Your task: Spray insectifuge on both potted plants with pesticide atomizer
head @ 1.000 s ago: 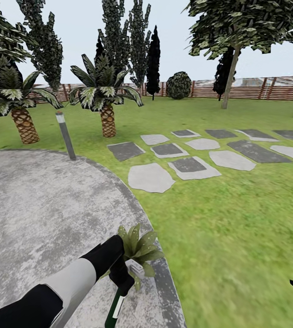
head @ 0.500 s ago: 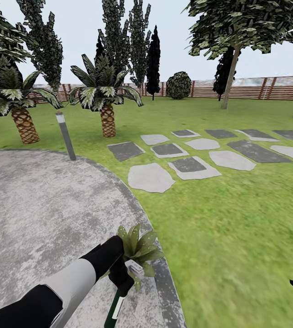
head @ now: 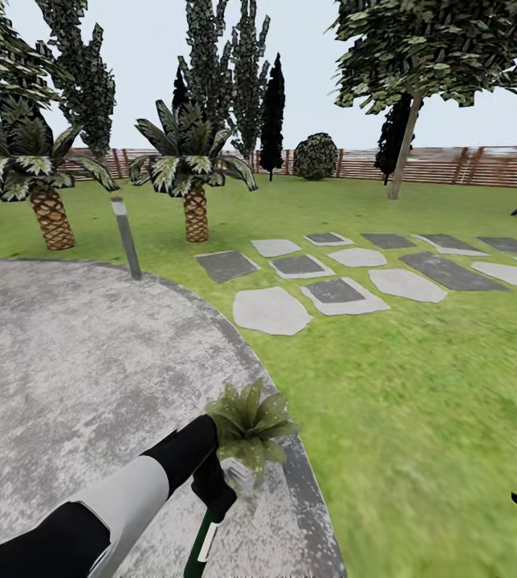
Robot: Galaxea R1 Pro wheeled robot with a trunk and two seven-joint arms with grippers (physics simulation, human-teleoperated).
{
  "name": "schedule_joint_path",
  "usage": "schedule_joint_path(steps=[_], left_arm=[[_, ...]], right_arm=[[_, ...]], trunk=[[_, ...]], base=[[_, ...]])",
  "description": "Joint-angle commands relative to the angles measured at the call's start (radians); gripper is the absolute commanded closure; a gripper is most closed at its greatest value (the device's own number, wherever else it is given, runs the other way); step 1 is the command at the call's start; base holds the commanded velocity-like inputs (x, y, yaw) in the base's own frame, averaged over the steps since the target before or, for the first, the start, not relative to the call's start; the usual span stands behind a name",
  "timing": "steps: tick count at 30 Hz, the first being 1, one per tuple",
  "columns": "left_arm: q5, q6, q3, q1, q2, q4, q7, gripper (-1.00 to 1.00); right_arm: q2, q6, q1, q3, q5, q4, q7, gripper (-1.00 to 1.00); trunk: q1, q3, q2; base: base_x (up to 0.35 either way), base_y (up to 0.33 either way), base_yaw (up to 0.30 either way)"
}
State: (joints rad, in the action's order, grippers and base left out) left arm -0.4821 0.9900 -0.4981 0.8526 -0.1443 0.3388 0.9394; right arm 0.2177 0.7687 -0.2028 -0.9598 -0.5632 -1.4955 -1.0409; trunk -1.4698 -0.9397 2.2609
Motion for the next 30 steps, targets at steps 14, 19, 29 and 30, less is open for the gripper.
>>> schedule_joint_path(steps=[14, 19, 29, 30], left_arm=[[-0.014, 0.0, -0.003, 0.0, 0.002, 0.002, 0.007, 1.0], [-0.015, -0.001, -0.004, 0.0, 0.002, 0.003, 0.007, 1.0], [-0.016, -0.002, 0.001, 0.0, 0.004, 0.005, 0.005, 1.0], [-0.016, -0.002, 0.001, 0.0, 0.003, 0.005, 0.005, 1.0]], right_arm=[[0.003, 0.004, -0.002, -0.005, -0.007, -0.003, -0.008, -1.0], [0.003, 0.004, -0.002, -0.005, -0.007, -0.003, -0.009, -1.0], [0.002, 0.004, -0.001, -0.004, -0.007, -0.002, -0.008, -1.0], [0.002, 0.004, -0.001, -0.004, -0.007, -0.003, -0.008, -1.0]], trunk=[[0.0, -0.001, 0.0], [0.0, -0.001, 0.0], [0.0, -0.001, 0.0], [0.0, -0.001, 0.0]], base=[[-0.02, 0.229, 0.0], [0.0, 0.009, 0.0], [0.0, 0.0, 0.0], [0.0, 0.0, 0.0]])
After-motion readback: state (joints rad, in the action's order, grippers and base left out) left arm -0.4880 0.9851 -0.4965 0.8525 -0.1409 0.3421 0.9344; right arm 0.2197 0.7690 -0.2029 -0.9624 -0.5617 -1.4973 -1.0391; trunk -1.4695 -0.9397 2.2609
